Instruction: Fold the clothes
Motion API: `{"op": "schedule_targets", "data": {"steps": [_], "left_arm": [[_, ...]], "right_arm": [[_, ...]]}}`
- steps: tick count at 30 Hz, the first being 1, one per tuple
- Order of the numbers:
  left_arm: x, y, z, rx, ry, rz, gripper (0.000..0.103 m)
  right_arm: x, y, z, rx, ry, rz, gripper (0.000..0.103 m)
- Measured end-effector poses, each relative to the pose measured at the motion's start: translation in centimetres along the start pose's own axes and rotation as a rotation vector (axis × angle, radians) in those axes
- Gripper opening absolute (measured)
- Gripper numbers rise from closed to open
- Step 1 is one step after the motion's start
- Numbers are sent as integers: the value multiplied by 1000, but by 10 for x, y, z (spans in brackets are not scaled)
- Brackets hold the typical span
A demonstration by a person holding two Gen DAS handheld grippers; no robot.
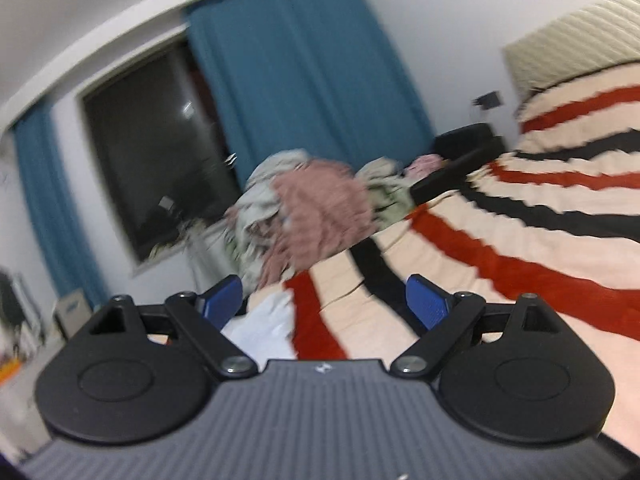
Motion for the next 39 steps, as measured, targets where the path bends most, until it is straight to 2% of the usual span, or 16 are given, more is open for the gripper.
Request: {"op": "schedule_targets", "data": {"steps": [5,9,12,13,14,15,17,18,22,26,28,32,36,39], "left_arm": [[-3,49,71,221,36,-55,61],[0,81,105,296,135,-90,53],[1,102,113,393,145,-146,52],[3,110,115,404,146,-175,52],[6,117,115,392,145,-198,46],[8,125,115,380,143,-222,30],[10,138,113,347,140,-252,7],[10,141,111,333,136,-252,7],[-1,108,94,287,87,-140,6],[-6,33,50,278,-146,-10,6],[-4,-9,30,259,-213,66,6],[6,-77,-9,213,-369,160,6],[31,-129,-42,146,-490,212,6],[43,-132,-56,85,-500,181,6]], "right_arm": [[-8,-11,33,69,56,52,91],[-9,-12,49,84,90,47,91],[-6,-9,51,96,78,40,91],[-5,-7,50,100,70,36,91],[-3,-4,49,102,62,25,91],[-2,-2,47,103,54,15,91],[0,-1,44,104,39,5,91],[0,-2,41,108,26,5,91],[-3,-15,33,108,-9,23,91],[-6,-39,19,100,-64,51,91],[-7,-46,11,79,-76,42,91],[0,-54,-9,16,-87,11,91],[14,-47,-34,-55,-119,-60,90],[31,-35,-47,-90,-134,-136,90]]}}
Point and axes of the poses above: each gripper's, at about its wrist camera, not at the fingertips, and y roughly the way its jaws point, z to its right, x to its underside, the point moved 4 cm from there along y, roughly the way its jaws point, and after that the axes turned 3 degrees about -z, right-handed, at the moved point
